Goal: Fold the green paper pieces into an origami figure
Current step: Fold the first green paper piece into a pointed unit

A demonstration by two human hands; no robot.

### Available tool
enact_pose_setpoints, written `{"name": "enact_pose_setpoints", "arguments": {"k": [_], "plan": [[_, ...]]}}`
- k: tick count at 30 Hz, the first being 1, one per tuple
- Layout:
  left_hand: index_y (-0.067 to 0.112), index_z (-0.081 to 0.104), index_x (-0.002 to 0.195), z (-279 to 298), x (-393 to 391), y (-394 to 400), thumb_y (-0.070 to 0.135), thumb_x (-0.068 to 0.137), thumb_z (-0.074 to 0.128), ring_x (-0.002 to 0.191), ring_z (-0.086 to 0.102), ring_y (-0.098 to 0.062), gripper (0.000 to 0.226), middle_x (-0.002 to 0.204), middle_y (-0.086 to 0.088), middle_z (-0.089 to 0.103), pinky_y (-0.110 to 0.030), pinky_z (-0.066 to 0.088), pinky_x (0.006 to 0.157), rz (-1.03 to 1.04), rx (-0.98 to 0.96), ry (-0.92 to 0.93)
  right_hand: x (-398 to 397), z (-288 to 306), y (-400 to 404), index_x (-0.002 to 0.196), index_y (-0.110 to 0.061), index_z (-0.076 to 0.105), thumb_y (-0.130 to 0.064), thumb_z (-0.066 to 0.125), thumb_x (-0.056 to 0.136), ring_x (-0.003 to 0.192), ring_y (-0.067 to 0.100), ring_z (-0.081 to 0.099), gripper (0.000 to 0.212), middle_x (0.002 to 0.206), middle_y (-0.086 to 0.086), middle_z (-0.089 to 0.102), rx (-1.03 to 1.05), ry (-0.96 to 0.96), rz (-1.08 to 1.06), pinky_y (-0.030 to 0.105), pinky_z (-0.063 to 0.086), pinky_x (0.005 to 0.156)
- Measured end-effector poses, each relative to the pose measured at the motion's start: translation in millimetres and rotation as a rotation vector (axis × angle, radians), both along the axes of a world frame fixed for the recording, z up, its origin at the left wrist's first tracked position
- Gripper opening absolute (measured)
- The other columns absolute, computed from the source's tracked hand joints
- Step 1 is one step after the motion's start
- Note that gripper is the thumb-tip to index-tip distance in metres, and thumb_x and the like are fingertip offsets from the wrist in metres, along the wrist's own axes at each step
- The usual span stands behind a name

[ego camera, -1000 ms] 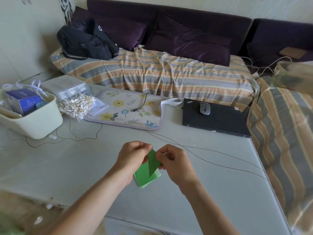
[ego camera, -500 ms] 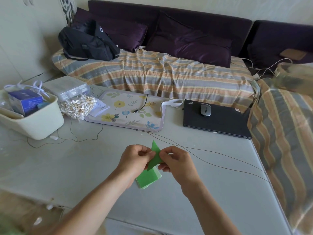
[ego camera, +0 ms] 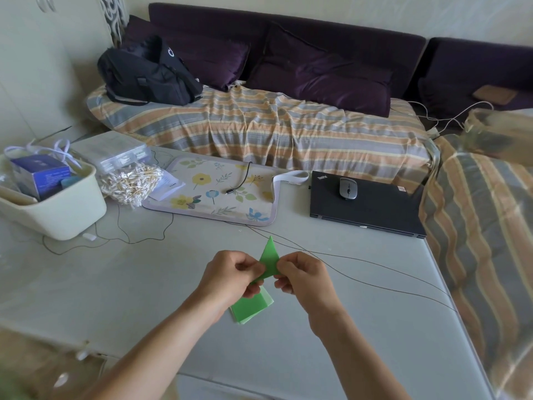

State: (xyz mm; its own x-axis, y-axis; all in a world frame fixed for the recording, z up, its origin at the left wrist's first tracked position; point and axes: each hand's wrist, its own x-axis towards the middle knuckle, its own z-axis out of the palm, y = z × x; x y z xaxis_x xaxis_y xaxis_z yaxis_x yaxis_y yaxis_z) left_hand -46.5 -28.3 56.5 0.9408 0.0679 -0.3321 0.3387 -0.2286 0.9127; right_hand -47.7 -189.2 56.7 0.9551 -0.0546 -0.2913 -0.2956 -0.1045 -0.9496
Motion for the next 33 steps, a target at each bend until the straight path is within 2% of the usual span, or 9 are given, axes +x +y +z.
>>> {"name": "enact_pose_setpoints", "arguments": {"k": [3,6,10,13,20,22,26,30,33], "plan": [[0.005,0.073,0.083,1.6,-1.6,-2.2,0.011,0.091,0.072,0.054,0.064,-0.017,0.010,0.067,-0.006,0.073,-0.027,0.053,0.057,-0.051,0.044,0.000,1.3,0.4,-0.6,0.091,-0.011,0.070,-0.012,0.066,0.092,0.069,0.014,0.063,0.004,0.075,0.002,0.071,0.008,-0.034,0.006,0.031,0.052,0.072],[0.007,0.073,0.081,2.3,-3.5,-4.1,0.012,0.089,0.073,0.053,0.062,-0.016,0.009,0.066,-0.006,0.073,-0.027,0.053,0.056,-0.105,0.101,0.005,2.1,2.2,-0.9,0.091,-0.013,0.071,-0.011,0.068,0.092,0.067,0.010,0.062,0.003,0.071,-0.003,0.069,-0.013,-0.091,0.020,0.027,0.049,0.068],[0.015,0.076,0.080,4.9,-4.1,-4.8,0.021,0.087,0.071,0.060,0.067,-0.015,0.010,0.073,-0.005,0.076,-0.030,0.059,0.068,-0.085,0.131,0.000,1.3,-0.2,-0.3,0.087,-0.014,0.069,-0.008,0.066,0.093,0.076,0.032,0.068,0.009,0.076,0.007,0.073,-0.030,-0.100,0.016,0.049,0.058,0.083],[0.023,0.077,0.082,6.3,-4.3,-5.1,0.035,0.086,0.075,0.075,0.073,-0.013,0.013,0.079,0.005,0.077,-0.026,0.056,0.071,-0.060,0.141,-0.051,-0.6,-3.1,2.0,0.086,-0.014,0.068,-0.007,0.064,0.094,0.072,0.025,0.066,0.011,0.076,0.010,0.074,-0.026,-0.080,0.045,0.053,0.057,0.084],[0.024,0.078,0.078,10.4,-4.2,-4.7,0.030,0.083,0.079,0.071,0.071,-0.010,0.008,0.074,0.006,0.076,-0.013,0.049,0.057,-0.058,0.232,-0.110,-1.4,-1.1,4.1,0.084,-0.013,0.069,-0.017,0.067,0.093,0.070,0.020,0.064,0.010,0.074,0.012,0.072,-0.025,-0.092,0.012,0.051,0.059,0.084],[0.024,0.077,0.077,9.8,-4.0,-5.1,0.030,0.083,0.080,0.070,0.070,-0.009,0.009,0.075,0.005,0.076,-0.015,0.049,0.058,-0.067,0.235,-0.105,-1.5,-1.8,3.0,0.078,-0.020,0.067,-0.017,0.065,0.093,0.067,0.020,0.062,0.015,0.074,0.014,0.071,-0.077,-0.119,0.025,0.046,0.058,0.079],[0.023,0.077,0.078,7.5,-4.4,-5.8,0.029,0.083,0.080,0.068,0.068,-0.008,0.008,0.075,0.004,0.076,-0.018,0.049,0.060,-0.057,0.242,-0.108,-2.0,-2.5,3.9,0.073,-0.023,0.063,-0.015,0.064,0.092,0.059,0.015,0.057,0.021,0.065,0.005,0.068,-0.182,-0.163,0.016,0.036,0.051,0.065],[0.024,0.076,0.077,8.4,-2.6,-3.9,0.026,0.085,0.079,0.066,0.065,-0.008,0.008,0.073,0.005,0.074,-0.016,0.047,0.057,-0.064,0.310,-0.168,-1.0,-0.6,3.5,0.079,-0.021,0.067,-0.013,0.064,0.092,0.075,0.030,0.068,0.015,0.074,0.005,0.074,-0.160,-0.151,0.054,0.046,0.058,0.077],[0.025,0.075,0.077,9.8,-2.3,-3.9,0.026,0.086,0.076,0.067,0.066,-0.007,0.009,0.072,0.007,0.073,-0.020,0.048,0.061,-0.076,0.376,-0.228,-0.8,0.2,2.0,0.080,-0.021,0.068,-0.010,0.065,0.092,0.077,0.029,0.070,0.016,0.075,0.004,0.075,-0.174,-0.169,0.072,0.044,0.059,0.079]]}}
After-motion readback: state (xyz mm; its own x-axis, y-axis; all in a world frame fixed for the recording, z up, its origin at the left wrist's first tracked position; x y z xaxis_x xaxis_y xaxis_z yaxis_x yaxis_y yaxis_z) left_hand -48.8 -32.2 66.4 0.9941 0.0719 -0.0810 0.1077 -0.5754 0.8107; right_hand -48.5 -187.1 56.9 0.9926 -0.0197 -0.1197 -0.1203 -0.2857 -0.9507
